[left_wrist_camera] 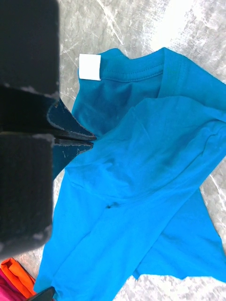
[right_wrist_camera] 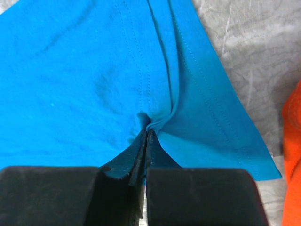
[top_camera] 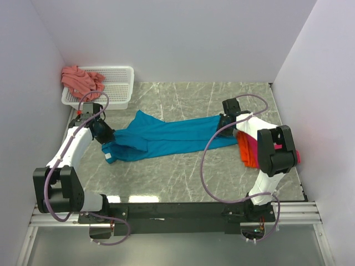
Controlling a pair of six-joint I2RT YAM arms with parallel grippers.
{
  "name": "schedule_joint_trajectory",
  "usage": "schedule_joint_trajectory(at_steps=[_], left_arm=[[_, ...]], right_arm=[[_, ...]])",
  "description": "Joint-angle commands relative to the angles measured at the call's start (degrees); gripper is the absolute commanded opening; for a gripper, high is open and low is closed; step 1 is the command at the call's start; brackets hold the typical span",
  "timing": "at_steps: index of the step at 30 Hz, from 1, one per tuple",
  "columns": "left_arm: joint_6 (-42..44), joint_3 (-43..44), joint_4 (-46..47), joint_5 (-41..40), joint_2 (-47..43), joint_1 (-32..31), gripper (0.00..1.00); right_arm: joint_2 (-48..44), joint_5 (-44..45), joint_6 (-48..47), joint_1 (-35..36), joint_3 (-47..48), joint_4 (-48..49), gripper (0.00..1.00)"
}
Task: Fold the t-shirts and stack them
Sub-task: Flatten the tshirt out
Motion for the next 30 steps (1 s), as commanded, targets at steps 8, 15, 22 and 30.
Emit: schedule_joint_trajectory(at_steps=[8, 15, 22, 30], left_arm=[[0.2, 3.6, 3.1, -2.9, -8.2, -0.2, 0.01], [-0.4, 17.0, 3.9, -5.5, -14.4, -0.2, 0.01], [-0.4, 31.3, 6.5, -4.9, -19.5, -0.2, 0.01], [2.7, 49.4, 6.4, -5.3, -21.4, -0.2, 0.01]], right_arm=[[-14.3, -1.1, -3.0, 0.4, -3.2, 9.1, 0.0], [-33.9, 5.2, -3.8, 0.3, -2.9, 9.5, 0.0], [-50.5, 10.9, -6.9, 0.3, 4.7, 4.4, 0.0], [-59.2, 11.8, -10.8, 0.3, 20.6, -1.3, 0.0]])
